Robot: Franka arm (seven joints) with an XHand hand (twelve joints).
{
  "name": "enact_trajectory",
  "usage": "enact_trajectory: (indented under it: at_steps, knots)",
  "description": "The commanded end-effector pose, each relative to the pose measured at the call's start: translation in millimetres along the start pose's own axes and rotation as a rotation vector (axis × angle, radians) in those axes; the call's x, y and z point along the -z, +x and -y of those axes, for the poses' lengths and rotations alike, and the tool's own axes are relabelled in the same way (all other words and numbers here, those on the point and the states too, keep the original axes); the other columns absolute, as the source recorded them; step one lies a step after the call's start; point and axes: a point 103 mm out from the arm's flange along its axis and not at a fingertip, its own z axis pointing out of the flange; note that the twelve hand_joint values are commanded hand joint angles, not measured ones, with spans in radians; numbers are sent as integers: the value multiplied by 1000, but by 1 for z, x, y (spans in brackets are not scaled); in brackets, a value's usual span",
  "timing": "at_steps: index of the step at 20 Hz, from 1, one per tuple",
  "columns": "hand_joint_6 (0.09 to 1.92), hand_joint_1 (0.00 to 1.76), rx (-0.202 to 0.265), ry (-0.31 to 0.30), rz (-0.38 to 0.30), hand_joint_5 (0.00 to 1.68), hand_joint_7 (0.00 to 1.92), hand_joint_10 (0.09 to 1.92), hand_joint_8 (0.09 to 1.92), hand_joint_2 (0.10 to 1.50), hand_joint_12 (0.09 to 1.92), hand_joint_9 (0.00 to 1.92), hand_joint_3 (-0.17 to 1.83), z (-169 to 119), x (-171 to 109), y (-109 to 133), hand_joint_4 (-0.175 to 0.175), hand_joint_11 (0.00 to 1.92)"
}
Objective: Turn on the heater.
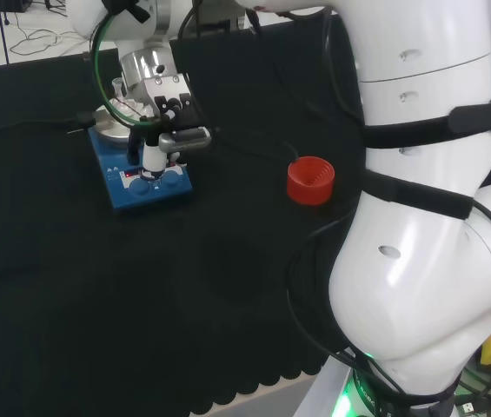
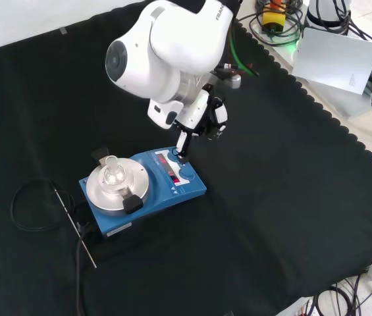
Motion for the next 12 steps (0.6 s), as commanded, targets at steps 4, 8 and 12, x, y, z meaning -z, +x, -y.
enact_trajectory:
  at_steps: [4,8,12]
  knots:
    - [533,1414,-12,-32,-6,283,1589,1548,1515,690,1368,1667,1054,16,5,-6,-76,1251]
    - [536,1413,-8,-36,-8,283,1590,1547,1514,689,1368,1668,1055,17,5,-8,-76,1251]
    - [540,1413,-2,-37,-13,284,1590,1546,1514,689,1367,1668,1055,18,5,-9,-76,1252]
